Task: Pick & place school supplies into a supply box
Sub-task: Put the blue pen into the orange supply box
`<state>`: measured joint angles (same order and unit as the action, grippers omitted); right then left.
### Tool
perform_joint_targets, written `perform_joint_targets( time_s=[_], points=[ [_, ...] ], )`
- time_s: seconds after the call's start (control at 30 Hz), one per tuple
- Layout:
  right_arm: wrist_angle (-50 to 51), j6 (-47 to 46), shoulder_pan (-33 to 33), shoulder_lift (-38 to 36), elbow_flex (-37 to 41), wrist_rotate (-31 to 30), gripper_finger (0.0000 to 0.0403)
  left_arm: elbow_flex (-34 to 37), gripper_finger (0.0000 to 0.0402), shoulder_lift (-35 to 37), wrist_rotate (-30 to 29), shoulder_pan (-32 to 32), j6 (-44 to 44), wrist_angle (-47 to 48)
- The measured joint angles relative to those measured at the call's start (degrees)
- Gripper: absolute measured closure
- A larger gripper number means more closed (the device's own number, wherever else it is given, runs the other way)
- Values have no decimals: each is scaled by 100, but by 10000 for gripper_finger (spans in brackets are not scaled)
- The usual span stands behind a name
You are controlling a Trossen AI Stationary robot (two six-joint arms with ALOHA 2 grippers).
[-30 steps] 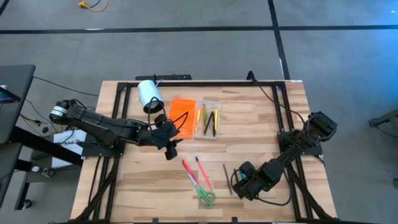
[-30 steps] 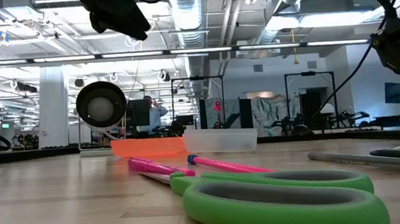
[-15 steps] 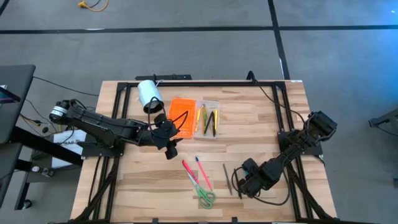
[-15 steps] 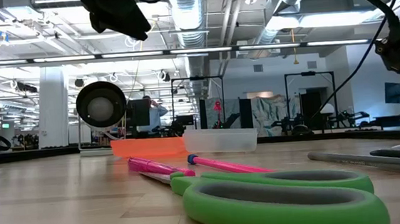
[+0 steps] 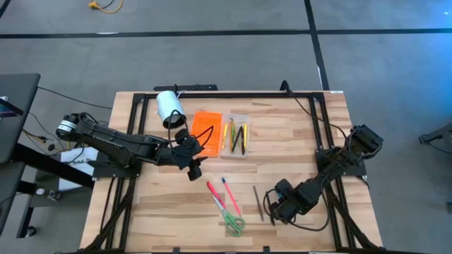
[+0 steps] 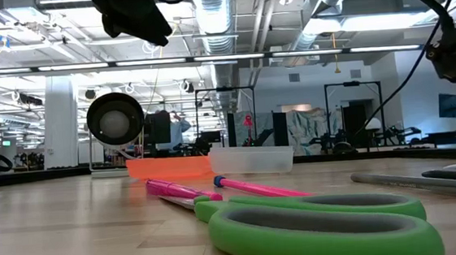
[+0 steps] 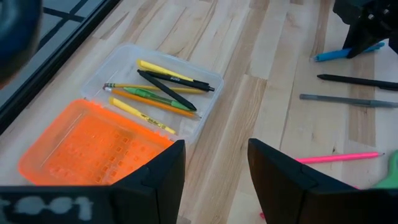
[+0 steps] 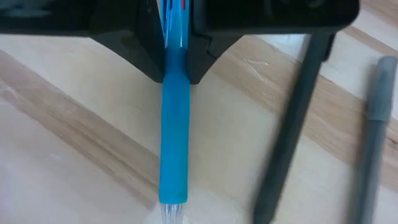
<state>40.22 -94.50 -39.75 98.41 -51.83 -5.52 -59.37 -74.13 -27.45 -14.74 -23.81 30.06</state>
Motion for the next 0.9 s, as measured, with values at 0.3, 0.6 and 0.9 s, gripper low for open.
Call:
perform_joint_targets(
  time_s=[0.3,0.6,0.9],
  points=[
    [-238,5,38,-103,8,-595,372,0,237,-1,5,0,7,5],
    [-152,58,292,-707,5,-1210,376,0,237,-2,4,-1,97,84],
    [-255,980,835,-1453,2,-1831,377,0,237,-2,6,0,90,236]
  ],
)
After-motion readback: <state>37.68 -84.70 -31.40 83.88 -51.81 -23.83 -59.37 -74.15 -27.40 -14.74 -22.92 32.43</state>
